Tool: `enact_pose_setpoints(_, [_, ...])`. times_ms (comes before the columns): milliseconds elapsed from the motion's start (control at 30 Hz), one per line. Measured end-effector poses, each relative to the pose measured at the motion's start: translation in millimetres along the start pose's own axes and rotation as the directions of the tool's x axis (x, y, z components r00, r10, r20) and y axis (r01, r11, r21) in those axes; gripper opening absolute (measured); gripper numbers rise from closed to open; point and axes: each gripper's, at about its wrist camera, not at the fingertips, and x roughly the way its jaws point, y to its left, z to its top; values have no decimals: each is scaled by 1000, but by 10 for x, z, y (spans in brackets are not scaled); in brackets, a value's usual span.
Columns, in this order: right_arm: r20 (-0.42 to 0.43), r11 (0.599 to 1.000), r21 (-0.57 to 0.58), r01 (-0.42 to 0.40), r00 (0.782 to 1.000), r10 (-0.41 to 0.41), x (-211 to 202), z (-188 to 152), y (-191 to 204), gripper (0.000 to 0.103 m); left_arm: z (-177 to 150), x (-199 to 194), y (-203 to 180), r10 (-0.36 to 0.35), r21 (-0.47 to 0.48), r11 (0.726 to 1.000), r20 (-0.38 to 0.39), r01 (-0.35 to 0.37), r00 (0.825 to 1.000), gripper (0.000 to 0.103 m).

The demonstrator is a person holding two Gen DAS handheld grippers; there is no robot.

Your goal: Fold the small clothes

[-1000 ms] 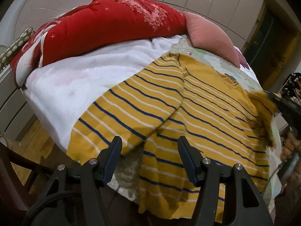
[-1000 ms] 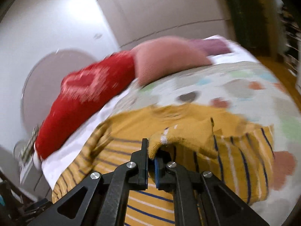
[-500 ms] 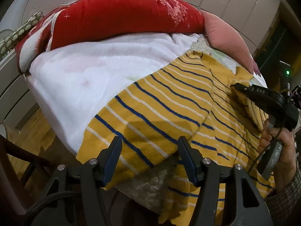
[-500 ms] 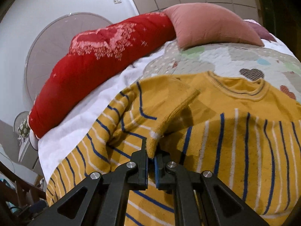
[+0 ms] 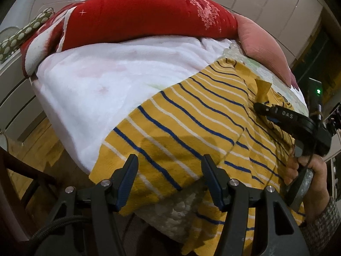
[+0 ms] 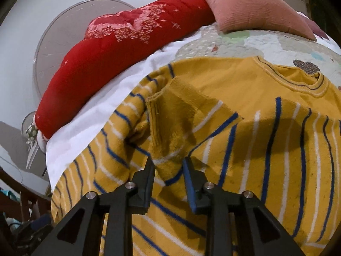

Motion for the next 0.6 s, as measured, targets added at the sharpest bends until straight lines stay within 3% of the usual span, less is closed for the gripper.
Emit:
enact_pose_setpoints(333, [27,992,-90,-86,996,89,-406,-126,413,32,97,-148,460,96,-157,984,39,-89,995,61])
enact_pose_setpoints(467, [-7,963,-232,-139,990,141,-424,-290,886,55,145,-292,623,164,-198,970,91,-143,982,61])
enact_pose_setpoints(600, [-66,873,-454,-178,984,166,-351,-625,1515,65,214,-428,815,224,-256,949,138,-184,965,61])
